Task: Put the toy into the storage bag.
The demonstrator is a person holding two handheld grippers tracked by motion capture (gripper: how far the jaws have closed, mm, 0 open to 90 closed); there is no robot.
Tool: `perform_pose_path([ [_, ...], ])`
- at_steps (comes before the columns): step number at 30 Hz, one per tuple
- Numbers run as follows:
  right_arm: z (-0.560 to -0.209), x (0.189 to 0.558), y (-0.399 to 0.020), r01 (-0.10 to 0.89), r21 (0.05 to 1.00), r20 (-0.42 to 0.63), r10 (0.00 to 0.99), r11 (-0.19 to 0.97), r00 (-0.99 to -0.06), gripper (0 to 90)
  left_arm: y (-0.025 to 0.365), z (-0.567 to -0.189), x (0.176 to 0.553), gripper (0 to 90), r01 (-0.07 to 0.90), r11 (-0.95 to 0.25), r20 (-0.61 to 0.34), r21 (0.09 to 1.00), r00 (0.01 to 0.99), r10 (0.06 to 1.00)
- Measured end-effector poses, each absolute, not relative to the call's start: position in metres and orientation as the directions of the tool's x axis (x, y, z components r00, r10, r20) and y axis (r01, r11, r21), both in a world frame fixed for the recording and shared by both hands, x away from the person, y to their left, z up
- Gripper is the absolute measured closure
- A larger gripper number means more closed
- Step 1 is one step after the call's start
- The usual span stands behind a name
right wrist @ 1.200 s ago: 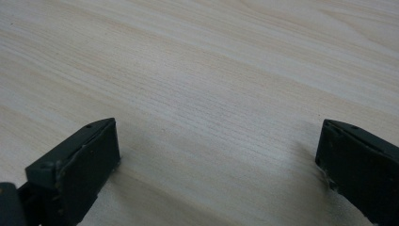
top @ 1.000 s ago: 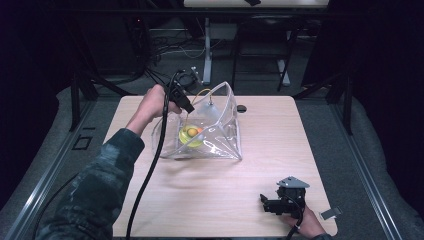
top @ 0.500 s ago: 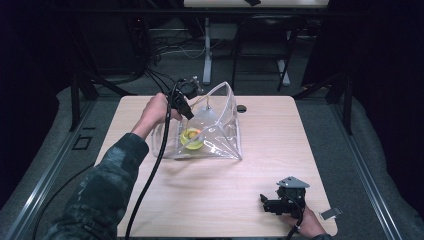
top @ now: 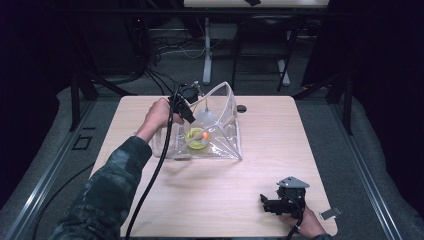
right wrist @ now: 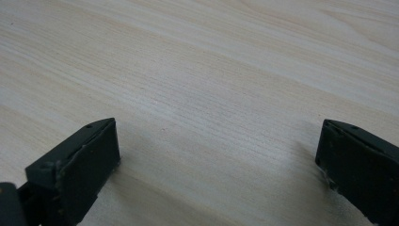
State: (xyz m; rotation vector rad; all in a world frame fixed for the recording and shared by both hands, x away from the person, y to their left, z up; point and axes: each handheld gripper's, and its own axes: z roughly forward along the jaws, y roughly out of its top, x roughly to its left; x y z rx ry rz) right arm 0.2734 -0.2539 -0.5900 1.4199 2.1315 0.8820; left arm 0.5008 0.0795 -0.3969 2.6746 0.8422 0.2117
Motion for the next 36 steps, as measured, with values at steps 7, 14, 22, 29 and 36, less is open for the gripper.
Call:
perform_pose_path([
  [7,-0.59,0.273,-0.254,0.65,0.709,-0.005,0.923,0.274,-0.384,0.0,0.083,-0.388,0.498,80.4,0.538,-0.757,0.052,0.37,0.802,0.595],
  [14,-0.59,0.273,-0.254,0.65,0.71,0.001,0.923,0.27,-0.385,0.0,0.088,-0.367,0.493,64.7,0.524,-0.747,0.065,0.408,0.8,0.596],
  [22,-0.59,0.273,-0.254,0.65,0.71,0.001,0.923,0.27,-0.385,0.0,0.105,-0.349,0.49,31.0,0.531,-0.718,0.088,0.451,0.774,0.627],
  [29,-0.59,0.273,-0.254,0.651,0.708,-0.004,0.924,0.273,-0.384,0.0,0.133,-0.336,0.485,14.3,0.559,-0.658,0.081,0.505,0.728,0.681],
  [36,-0.59,0.273,-0.254,0.651,0.708,-0.004,0.923,0.273,-0.384,0.0,0.159,-0.328,0.48,0.8,0.572,-0.624,0.097,0.533,0.691,0.716],
])
